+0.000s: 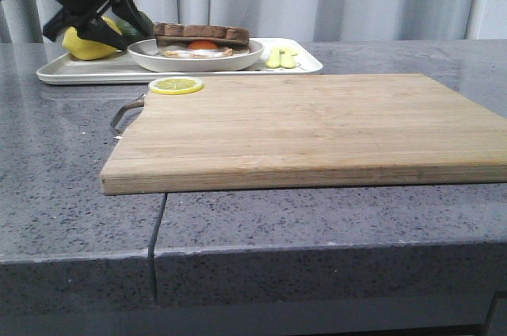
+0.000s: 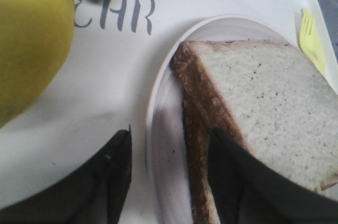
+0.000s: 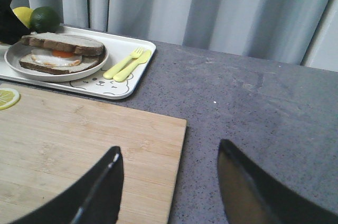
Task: Place bread and move sandwich to tray
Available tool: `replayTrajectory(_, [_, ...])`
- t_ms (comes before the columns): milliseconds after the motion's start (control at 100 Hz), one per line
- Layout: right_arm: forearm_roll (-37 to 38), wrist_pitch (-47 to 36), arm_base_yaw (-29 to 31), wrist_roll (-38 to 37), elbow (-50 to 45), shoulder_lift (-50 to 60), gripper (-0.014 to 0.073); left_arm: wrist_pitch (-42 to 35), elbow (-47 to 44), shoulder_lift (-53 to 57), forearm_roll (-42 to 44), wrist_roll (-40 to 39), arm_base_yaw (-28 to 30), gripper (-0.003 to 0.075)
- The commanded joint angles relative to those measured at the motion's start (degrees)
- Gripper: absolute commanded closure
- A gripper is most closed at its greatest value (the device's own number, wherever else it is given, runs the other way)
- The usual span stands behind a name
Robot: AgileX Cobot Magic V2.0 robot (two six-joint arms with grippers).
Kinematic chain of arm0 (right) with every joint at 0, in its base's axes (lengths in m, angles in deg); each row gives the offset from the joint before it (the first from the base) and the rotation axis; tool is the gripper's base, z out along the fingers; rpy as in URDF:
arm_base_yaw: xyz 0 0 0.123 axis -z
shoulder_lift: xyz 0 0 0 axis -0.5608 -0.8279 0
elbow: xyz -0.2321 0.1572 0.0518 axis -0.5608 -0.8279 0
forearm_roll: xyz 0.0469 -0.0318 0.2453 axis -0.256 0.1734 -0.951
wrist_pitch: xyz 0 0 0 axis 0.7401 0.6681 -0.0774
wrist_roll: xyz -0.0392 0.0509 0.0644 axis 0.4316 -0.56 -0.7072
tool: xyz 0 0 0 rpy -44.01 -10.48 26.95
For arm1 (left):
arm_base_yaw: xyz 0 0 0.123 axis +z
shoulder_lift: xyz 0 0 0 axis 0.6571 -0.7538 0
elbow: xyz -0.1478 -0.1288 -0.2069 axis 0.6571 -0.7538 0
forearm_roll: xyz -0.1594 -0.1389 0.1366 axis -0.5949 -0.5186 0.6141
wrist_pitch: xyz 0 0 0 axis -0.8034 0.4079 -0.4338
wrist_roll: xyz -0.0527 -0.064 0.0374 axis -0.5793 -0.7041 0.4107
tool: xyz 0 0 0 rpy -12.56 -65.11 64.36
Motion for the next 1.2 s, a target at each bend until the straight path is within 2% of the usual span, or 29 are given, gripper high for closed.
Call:
replayTrajectory(0, [-0.84, -4.62, 0.45, 0.46, 1.46, 0.05, 0.018, 2.23, 4.86, 3.99, 3.03, -2.04, -0.22, 0.0404])
replayTrajectory(350, [-0.84, -5.0, 0.45, 0.46, 1.46, 0.05, 0.018, 10.12, 10.09, 10.78, 12.8, -2.05, -0.22, 0.0404])
replayTrajectory(630, [-0.84, -5.0, 0.45, 0.46, 1.46, 0.05, 0.018, 11.65, 8.96, 22.28, 13.09, -2.05, -0.22, 0.0404])
replayTrajectory(890, [-0.9, -4.95, 0.45, 0.46, 1.46, 0.05, 0.018, 13.54, -3.08, 36.17, 13.35, -0.31, -0.22, 0.0404])
replayTrajectory(1050, [-1.14, -4.55, 0.45, 0.46, 1.46, 0.05, 0.018, 8.32, -11.45, 45.58, 13.35, 1.35, -0.35, 0.0404])
replayTrajectory(1190, [-1.37, -3.92, 0.45, 0.46, 1.46, 0.05, 0.018, 3.21, -22.57, 56.02, 13.35, 3.13, -0.35, 0.0404])
